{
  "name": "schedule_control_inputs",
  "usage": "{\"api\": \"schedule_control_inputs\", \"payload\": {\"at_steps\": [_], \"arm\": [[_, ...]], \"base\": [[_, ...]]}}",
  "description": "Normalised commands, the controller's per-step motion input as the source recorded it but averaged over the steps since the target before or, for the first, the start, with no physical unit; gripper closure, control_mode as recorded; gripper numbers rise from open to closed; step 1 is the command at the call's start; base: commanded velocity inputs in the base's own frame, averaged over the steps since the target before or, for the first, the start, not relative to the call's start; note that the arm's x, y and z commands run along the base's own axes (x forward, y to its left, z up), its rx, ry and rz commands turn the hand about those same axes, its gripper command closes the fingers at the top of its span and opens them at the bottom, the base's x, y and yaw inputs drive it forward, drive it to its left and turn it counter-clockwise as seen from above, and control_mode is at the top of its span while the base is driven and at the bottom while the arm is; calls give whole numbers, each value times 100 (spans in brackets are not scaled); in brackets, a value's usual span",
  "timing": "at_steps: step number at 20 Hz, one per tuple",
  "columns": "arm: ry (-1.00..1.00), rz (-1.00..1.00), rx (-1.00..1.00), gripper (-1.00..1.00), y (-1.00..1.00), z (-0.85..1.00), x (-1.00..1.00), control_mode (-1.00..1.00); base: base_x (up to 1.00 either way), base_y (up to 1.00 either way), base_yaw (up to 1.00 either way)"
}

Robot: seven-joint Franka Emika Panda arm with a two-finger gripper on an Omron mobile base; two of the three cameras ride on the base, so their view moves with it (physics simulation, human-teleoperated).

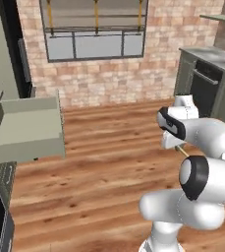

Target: Take a straw from the drawer in front and place it inside the glass cup on the dining counter.

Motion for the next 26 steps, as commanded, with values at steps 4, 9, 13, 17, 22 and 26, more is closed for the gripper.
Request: {"api": "schedule_control_inputs", "payload": {"at_steps": [4, 9, 13, 17, 22, 26], "arm": [[0, 0, 0, 100, 0, 0, 0, 100], [0, 0, 0, 100, 0, 0, 0, 100], [0, 0, 0, 100, 0, 0, 0, 100], [0, 0, 0, 100, 0, 0, 0, 100], [0, 0, 0, 100, 0, 0, 0, 100], [0, 0, 0, 100, 0, 0, 0, 100]], "base": [[-33, -23, -64], [-21, -31, -62], [-14, -38, -62], [-6, -29, -62], [0, -4, -63], [-15, 0, -61]]}}
